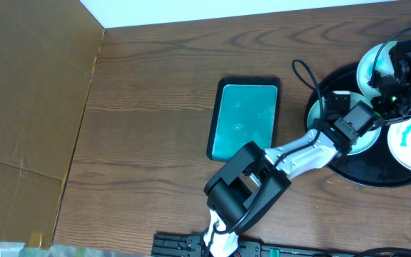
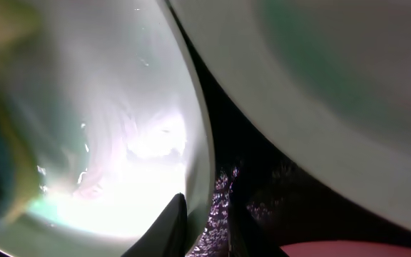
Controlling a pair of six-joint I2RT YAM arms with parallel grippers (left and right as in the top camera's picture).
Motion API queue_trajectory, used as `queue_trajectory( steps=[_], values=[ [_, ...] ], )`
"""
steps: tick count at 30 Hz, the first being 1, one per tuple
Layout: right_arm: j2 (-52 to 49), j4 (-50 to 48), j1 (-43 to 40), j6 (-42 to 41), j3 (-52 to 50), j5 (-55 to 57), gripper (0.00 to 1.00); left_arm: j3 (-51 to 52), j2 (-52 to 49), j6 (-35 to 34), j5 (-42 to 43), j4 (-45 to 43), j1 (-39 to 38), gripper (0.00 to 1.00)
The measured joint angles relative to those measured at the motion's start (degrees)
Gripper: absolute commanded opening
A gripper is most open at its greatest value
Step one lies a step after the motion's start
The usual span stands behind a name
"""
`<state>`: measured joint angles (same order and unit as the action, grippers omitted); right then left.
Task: Clean dirty plates on tray and stack at the side
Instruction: 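Keep scrubbing the plate surface with the sponge, right gripper holding rim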
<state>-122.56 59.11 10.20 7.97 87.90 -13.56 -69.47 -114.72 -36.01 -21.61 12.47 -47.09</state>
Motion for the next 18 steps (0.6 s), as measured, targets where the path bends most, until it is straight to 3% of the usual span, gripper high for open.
queue_trajectory(
  steps=[3, 8, 14, 18],
  values=[
    [0.0, -0.57, 0.02, 0.0, -0.61, -0.44, 0.15, 0.0, 0.0, 0.26, -2.69, 1.38, 1.73, 0.07],
    [0.0, -1.25, 0.13, -0.2, -1.03, -1.68, 0.01, 0.0, 0.59, 2.67, -3.45, 1.16, 3.91, 0.07],
    [0.02, -1.77, 0.13, -0.92, -1.03, -2.51, 0.01, 0.0, 4.0, 4.48, -2.95, 0.13, 4.98, 0.07],
    [0.02, -1.53, 0.13, -0.74, -1.03, -2.4, 0.01, 0.0, 5.42, 3.13, 4.17, -3.15, 6.27, 0.07]
  ],
)
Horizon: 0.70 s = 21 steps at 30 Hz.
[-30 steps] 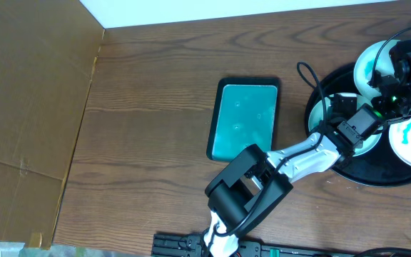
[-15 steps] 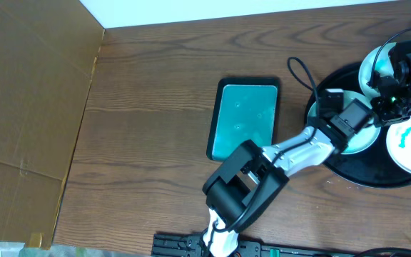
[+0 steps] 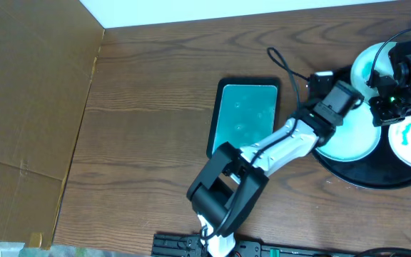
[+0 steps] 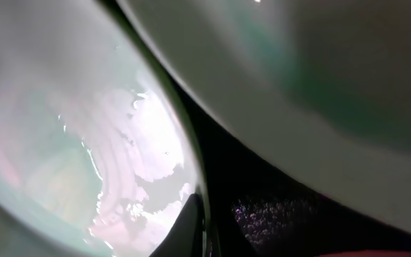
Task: Clean dirty plates on tray and stack at the side
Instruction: 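Keep scrubbing the plate surface with the sponge, right gripper holding rim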
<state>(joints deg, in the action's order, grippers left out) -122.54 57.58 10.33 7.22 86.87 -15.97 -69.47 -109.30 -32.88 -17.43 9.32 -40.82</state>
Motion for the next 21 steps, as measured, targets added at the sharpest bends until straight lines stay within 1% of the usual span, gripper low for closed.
queue_trajectory(
  steps=[5, 10, 14, 16, 21],
  values=[
    [0.0, 0.02, 0.0, 0.37, -0.04, 0.07, 0.02, 0.0, -0.39, -3.65, 8.63, -1.49, -0.17, 0.07],
    [0.0, 0.0, 0.0, 0.55, -0.04, 0.07, 0.02, 0.0, -2.12, -4.63, 13.33, -0.74, -0.22, 0.07],
    [0.0, -0.2, 0.0, 0.57, -0.04, 0.09, 0.02, 0.0, -2.25, -3.61, 14.21, 2.38, -0.15, 0.07],
    [0.0, -0.26, 0.0, 0.59, -0.04, 0.11, 0.02, 0.0, -2.25, -2.45, 13.77, 5.4, -0.17, 0.07],
    [0.0, -0.26, 0.0, 0.74, -0.04, 0.09, 0.02, -0.17, -2.21, 3.26, 9.29, 9.73, -0.35, 0.07]
  ],
)
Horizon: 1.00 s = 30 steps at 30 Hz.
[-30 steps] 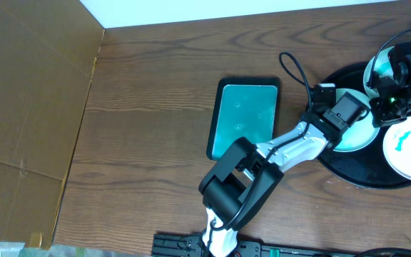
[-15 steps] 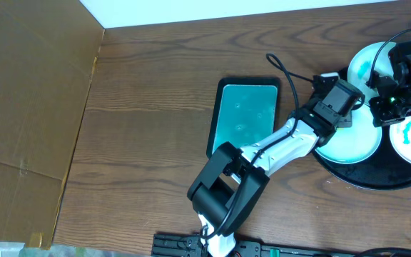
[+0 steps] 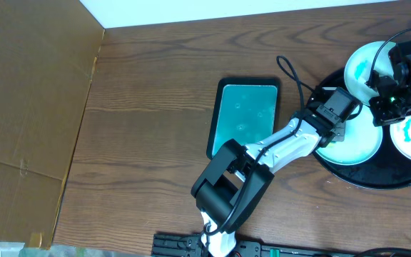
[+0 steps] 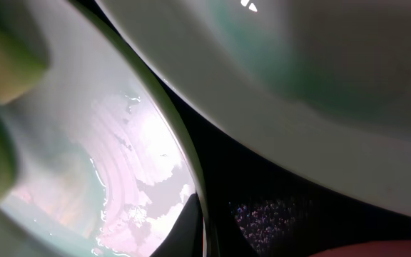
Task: Clean dirty plates on tray and stack at the side
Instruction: 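Keep scrubbing the plate surface with the sponge, right gripper holding rim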
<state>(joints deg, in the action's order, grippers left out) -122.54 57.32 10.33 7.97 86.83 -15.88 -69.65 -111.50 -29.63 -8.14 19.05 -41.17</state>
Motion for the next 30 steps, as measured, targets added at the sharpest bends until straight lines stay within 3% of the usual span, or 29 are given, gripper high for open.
queue_trajectory(
  steps=[4, 8, 16, 22, 30],
  values=[
    [0.0, 0.02, 0.0, 0.0, 0.0, -0.07, 0.01, -0.02, 0.09, 3.54, -5.27, 0.92, 0.02, 0.07],
    [0.0, -0.17, 0.0, -0.81, 0.0, -0.24, 0.01, -0.02, 1.95, 2.1, -5.51, 1.16, 0.13, 0.07],
    [0.0, -0.61, 0.0, -6.78, -0.11, -0.46, 0.01, 0.04, 10.95, -9.97, 2.1, -0.15, 1.46, 0.07],
    [0.02, -0.96, 0.0, -12.57, -0.22, -1.16, 0.01, 0.15, 5.99, -18.56, 4.85, -1.29, 0.35, 0.07],
    [0.02, -1.64, 0.0, -18.88, -0.33, -1.9, 0.02, 0.61, 0.39, -21.68, 3.8, -2.56, -1.81, 0.07]
  ],
)
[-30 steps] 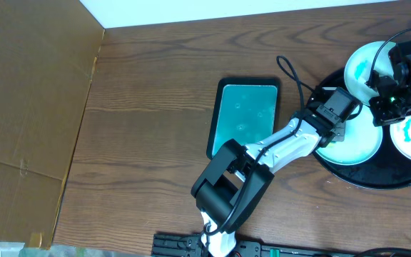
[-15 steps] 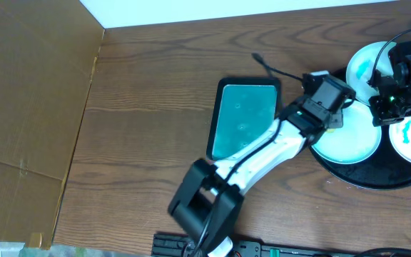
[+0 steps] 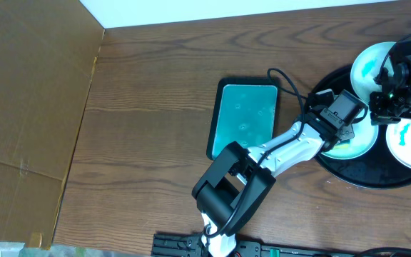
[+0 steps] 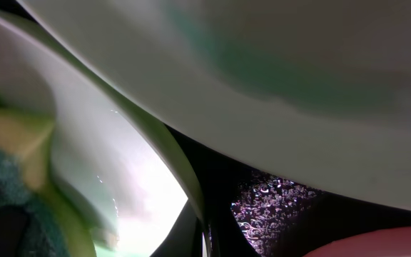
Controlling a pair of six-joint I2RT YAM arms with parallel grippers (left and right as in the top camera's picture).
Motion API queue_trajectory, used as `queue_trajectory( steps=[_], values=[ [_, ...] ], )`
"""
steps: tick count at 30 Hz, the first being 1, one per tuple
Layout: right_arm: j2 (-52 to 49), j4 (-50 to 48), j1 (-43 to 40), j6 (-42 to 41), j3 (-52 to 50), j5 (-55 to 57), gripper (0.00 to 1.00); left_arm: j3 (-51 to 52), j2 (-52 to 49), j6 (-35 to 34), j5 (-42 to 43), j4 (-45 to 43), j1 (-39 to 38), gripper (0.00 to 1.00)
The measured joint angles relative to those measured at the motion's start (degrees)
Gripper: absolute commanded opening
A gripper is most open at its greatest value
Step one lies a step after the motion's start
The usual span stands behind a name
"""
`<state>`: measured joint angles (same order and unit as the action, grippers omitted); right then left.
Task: Clean dirty plates on tray and stack at the side
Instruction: 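Keep scrubbing the plate surface with the sponge, right gripper holding rim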
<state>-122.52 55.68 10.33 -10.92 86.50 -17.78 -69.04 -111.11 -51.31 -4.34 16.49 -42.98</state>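
A black round tray (image 3: 354, 173) at the right carries white plates smeared with teal. My right gripper (image 3: 389, 107) is shut on the rim of the middle plate (image 3: 357, 140); its fingers (image 4: 191, 228) clamp that rim (image 4: 180, 168). My left gripper (image 3: 348, 125) is over this plate, shut on a yellow-green sponge (image 4: 9, 153) that presses on the plate's wet face. A second plate (image 3: 368, 61) lies at the tray's back and a third at its right edge. The left fingers are hidden under the wrist.
A teal rectangular tray with a black rim (image 3: 245, 118) lies on the wooden table left of the round tray. A brown cardboard wall (image 3: 27, 107) fills the left side. The left arm's cable (image 3: 291, 82) loops over the table near the round tray.
The left gripper with the sponge has shifted a little to the right, further onto the middle plate. The right gripper still clamps the plate's rim.
The right gripper held the middle plate's rim at every moment. The left gripper with the sponge was first on the plate's right part, then at its upper left edge, then lower at its left side, and now nearer the middle.
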Motion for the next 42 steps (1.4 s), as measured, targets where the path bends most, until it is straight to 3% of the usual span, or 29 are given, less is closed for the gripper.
queue_trajectory(
  steps=[8, 17, 20, 25, 32, 38, 42],
  values=[
    [0.0, -0.13, 0.0, -1.03, -0.02, -0.46, 0.01, -0.24, -0.02, -0.98, -15.85, 8.76, -0.7, 0.07],
    [0.0, -1.55, 0.48, -1.9, -0.11, -1.88, 0.01, -0.24, 0.7, -0.76, -26.86, 8.59, -0.7, 0.07],
    [0.0, -1.68, 0.46, -2.08, -0.11, -1.55, 0.01, -0.15, 3.61, -0.76, -24.48, 6.4, -0.11, 0.07],
    [0.0, -1.77, 0.46, -2.12, -0.11, -1.46, 0.01, -0.17, 8.72, -1.2, -13.35, 1.92, 0.15, 0.07],
    [0.0, -1.97, 0.46, -2.12, -0.11, -1.4, 0.01, -0.13, 5.11, -2.97, -4.85, -0.7, -0.11, 0.07],
    [-0.02, -2.03, 0.46, -2.12, -0.11, -1.36, 0.01, -0.11, -1.07, -3.13, -5.7, 0.31, -0.35, 0.07],
    [0.0, -2.03, 0.46, -2.12, -0.11, -1.38, 0.01, -0.39, -0.9, -2.95, -13.03, 5.11, -1.01, 0.07]
  ],
)
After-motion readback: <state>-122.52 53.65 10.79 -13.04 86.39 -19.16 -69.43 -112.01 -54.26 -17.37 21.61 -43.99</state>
